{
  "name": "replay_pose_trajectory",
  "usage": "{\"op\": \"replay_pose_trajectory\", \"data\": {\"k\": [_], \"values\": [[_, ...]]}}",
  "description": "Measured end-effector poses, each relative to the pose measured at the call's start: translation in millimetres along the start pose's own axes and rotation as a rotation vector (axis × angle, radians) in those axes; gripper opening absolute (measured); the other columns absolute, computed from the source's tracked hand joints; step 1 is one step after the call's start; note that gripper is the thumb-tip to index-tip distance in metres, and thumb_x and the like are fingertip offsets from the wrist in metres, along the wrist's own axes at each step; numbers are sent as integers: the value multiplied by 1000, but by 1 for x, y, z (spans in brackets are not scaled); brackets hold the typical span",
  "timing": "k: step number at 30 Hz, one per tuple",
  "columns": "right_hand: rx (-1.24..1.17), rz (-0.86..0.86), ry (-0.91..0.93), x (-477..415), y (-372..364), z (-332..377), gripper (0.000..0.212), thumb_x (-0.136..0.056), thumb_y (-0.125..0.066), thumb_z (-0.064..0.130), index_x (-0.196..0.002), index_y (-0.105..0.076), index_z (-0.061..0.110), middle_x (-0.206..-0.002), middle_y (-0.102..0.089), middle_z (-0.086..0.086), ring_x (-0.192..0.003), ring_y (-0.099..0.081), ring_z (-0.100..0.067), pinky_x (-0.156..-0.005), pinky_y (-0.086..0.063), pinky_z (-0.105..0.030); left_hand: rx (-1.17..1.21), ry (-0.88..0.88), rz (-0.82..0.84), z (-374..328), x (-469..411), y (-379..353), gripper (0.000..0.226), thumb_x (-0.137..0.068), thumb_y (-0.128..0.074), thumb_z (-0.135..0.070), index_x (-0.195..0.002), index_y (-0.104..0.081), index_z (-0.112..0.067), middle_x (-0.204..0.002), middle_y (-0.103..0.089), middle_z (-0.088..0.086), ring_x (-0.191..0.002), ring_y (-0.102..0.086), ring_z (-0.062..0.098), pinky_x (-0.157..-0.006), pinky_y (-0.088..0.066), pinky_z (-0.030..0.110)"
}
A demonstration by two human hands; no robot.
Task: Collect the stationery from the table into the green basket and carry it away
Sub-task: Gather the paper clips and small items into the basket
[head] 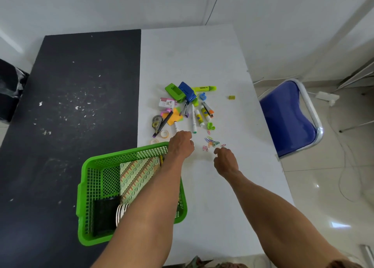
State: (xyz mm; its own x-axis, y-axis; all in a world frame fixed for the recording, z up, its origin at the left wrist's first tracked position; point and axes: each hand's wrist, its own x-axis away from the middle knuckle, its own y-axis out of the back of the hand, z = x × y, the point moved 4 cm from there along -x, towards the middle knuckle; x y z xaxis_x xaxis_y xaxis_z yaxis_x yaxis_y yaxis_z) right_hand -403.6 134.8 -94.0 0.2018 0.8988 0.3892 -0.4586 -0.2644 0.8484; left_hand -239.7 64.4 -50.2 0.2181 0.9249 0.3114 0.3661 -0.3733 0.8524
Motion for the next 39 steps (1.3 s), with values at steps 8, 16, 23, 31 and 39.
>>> {"op": "replay_pose_trajectory", "data": {"k": [8, 16, 23, 31, 39], "values": [[54, -17, 212, -31, -9, 42, 23, -95, -50, 10, -111, -65, 4, -115, -59, -15, -103, -59, -36, -80, -49, -38, -11, 43, -17, 6, -12, -6, 29, -95, -51, -18, -120, -62, -8, -121, -61, 14, -114, -56, 31, -90, -49, 38], [295, 50, 280, -38, -22, 52, 30, -90, -42, -11, -107, -63, 0, -107, -59, -15, -103, -59, -33, -81, -49, -35, -13, 62, -19, 19, -14, -8, 31, -95, -51, -17, -122, -62, -8, -123, -60, 14, -114, -56, 31, -89, -48, 37], [218, 0, 216, -33, -23, 51, 28, -85, -48, -10, -108, -60, 2, -110, -56, -15, -102, -57, -34, -75, -47, -37, 19, 57, -43, 22, -13, -4, 30, -95, -52, -17, -122, -62, -8, -121, -62, 14, -110, -59, 30, -87, -51, 38], [126, -11, 99, -34, -26, 51, 28, -85, -41, -12, -103, -58, 1, -104, -60, -20, -96, -58, -35, -73, -45, -35, 30, 55, -40, 23, -14, -5, 31, -94, -52, -18, -122, -62, -9, -122, -61, 13, -111, -58, 29, -87, -50, 37], [25, -16, 56, -34, -30, 44, 24, -86, -39, -14, -99, -59, -9, -120, -50, -25, -96, -56, -40, -78, -44, -39, 34, 54, -37, 23, -12, -3, 30, -94, -53, -17, -122, -62, -9, -122, -61, 14, -110, -58, 29, -87, -50, 37]]}}
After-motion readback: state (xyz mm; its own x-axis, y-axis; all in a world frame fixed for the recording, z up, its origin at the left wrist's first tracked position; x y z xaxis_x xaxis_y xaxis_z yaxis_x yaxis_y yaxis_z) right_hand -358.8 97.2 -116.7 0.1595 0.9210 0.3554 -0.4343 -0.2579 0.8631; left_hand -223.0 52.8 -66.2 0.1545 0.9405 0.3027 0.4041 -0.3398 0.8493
